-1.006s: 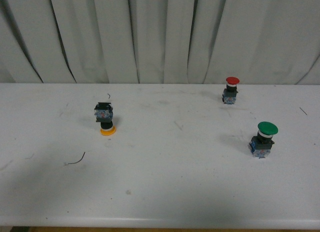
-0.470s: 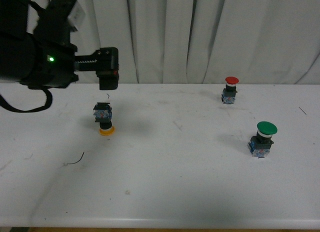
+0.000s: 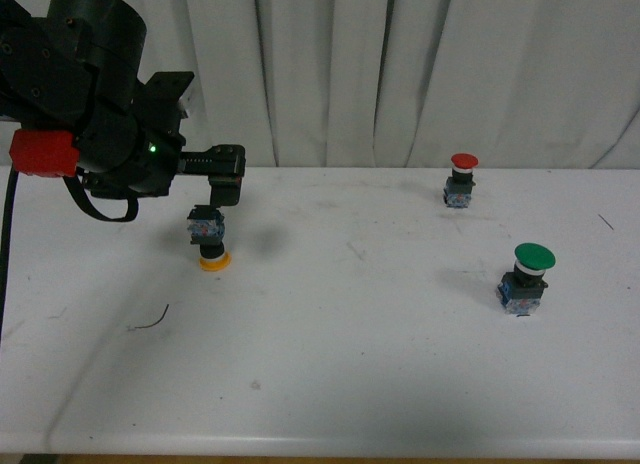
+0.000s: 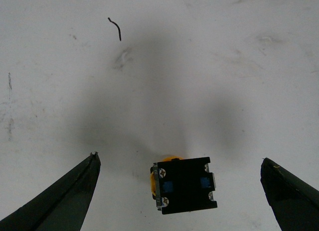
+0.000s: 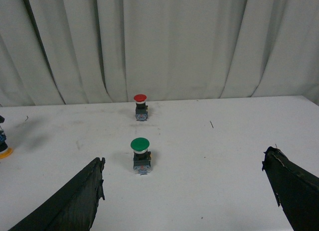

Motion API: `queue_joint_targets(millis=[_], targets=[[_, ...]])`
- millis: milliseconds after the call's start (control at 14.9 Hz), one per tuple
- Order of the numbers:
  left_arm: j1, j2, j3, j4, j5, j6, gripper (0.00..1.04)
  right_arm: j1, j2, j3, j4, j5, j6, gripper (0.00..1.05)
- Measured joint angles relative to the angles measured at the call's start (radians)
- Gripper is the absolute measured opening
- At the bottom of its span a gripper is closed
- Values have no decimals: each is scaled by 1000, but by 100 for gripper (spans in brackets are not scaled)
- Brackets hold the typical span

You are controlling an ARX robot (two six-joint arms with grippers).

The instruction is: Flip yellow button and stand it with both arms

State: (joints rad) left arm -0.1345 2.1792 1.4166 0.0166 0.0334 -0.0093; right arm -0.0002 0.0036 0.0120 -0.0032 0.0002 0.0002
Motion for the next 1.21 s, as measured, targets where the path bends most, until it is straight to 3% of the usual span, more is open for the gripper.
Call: queue_joint_targets(millis=[738, 805, 1006, 1073, 1208], targets=[[8, 89, 48, -40, -32, 37, 98, 0, 0, 0, 0, 0, 0, 98], [8, 89, 48, -39, -23, 37, 77, 0, 0, 0, 0, 0, 0, 98], [4, 89, 48, -38, -22, 37, 45, 0, 0, 0, 0, 0, 0, 98], [3, 88, 48, -39, -22, 36, 38, 0, 0, 0, 0, 0, 0, 98], [3, 86, 48, -43, -16, 34, 36, 0, 0, 0, 0, 0, 0, 98]])
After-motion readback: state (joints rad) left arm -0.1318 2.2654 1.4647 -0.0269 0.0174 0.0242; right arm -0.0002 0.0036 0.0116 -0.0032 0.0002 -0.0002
